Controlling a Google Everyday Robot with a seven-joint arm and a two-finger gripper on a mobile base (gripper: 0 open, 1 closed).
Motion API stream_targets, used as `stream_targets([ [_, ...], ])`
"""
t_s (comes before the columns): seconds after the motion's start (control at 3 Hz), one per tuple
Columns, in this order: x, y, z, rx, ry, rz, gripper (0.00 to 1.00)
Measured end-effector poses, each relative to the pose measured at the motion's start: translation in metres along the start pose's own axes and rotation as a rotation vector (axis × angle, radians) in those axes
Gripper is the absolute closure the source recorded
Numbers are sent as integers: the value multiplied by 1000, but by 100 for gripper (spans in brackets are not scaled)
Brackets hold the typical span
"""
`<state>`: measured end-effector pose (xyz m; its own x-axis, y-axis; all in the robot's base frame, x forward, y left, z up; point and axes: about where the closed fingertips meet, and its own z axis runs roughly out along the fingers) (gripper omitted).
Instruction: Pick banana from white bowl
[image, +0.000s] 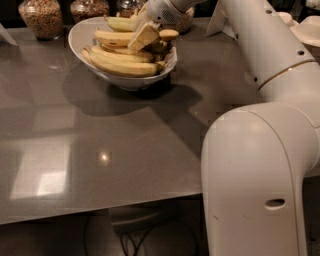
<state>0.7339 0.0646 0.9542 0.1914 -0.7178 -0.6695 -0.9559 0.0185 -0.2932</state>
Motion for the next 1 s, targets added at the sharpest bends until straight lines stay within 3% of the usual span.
stream_targets([
  [0.33, 11, 2, 6, -16, 27, 20, 50],
  [0.67, 14, 3, 4, -16, 26, 37, 67],
  [1.0, 6, 4, -11, 0, -2, 48, 92],
])
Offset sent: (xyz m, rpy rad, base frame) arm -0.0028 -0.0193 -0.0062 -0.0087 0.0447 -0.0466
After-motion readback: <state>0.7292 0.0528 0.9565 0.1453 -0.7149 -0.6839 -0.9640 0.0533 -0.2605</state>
